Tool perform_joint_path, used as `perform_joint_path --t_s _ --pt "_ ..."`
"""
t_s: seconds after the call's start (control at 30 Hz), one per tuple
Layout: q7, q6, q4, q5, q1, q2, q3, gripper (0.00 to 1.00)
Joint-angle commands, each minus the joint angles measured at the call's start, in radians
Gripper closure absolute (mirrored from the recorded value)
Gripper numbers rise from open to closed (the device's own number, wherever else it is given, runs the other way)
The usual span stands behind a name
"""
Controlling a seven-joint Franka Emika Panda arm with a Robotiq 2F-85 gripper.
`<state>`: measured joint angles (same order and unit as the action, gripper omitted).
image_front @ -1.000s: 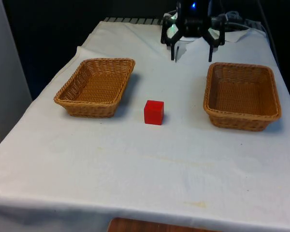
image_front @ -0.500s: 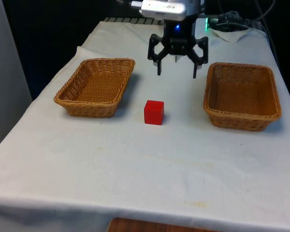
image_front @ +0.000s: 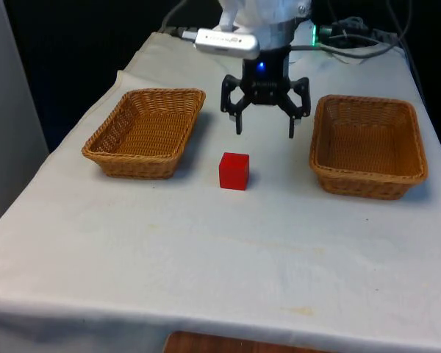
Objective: Pick up the red cube and place it into the right basket.
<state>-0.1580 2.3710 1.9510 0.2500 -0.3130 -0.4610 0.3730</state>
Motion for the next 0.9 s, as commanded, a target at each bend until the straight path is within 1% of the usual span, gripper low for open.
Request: perform_joint_path --t_s 0.0,0.07,0.2,0.23,0.27,0.3,0.37,0.5,0.53,0.57,0.63,0.77,0.8,0.83,0.87 --pt "-0.013 0.011 -0.004 0.020 0.009 -0.010 -0.010 0.00" --pt "-0.023 0.019 -0.009 0.031 0.006 -0.023 -0.007 0.00" --pt "-0.044 0.022 -0.014 0.045 0.017 -0.038 -0.004 0.00" --pt "-0.025 0.016 -0.012 0.029 0.004 -0.035 0.004 0.00" --pt "-0.033 0.017 -0.012 0.035 0.006 -0.038 0.007 0.00" --pt "-0.061 0.022 -0.016 0.057 0.022 -0.044 0.001 0.00" --pt "-0.087 0.020 -0.019 0.076 0.026 -0.053 0.011 0.00" --pt "-0.119 0.018 -0.025 0.099 0.034 -0.067 0.022 0.00" --pt "-0.106 0.018 -0.019 0.087 0.022 -0.061 0.030 0.00" --pt "-0.133 0.018 -0.028 0.110 0.037 -0.074 0.026 0.00" --pt "-0.149 0.018 -0.031 0.124 0.039 -0.082 0.032 0.00" --pt "-0.171 0.019 -0.040 0.149 0.039 -0.099 0.039 0.00" --pt "-0.165 0.018 -0.034 0.140 0.032 -0.094 0.047 0.00" --pt "-0.175 0.020 -0.042 0.153 0.039 -0.103 0.039 0.00" --pt "-0.177 0.019 -0.048 0.158 0.039 -0.112 0.039 0.00"
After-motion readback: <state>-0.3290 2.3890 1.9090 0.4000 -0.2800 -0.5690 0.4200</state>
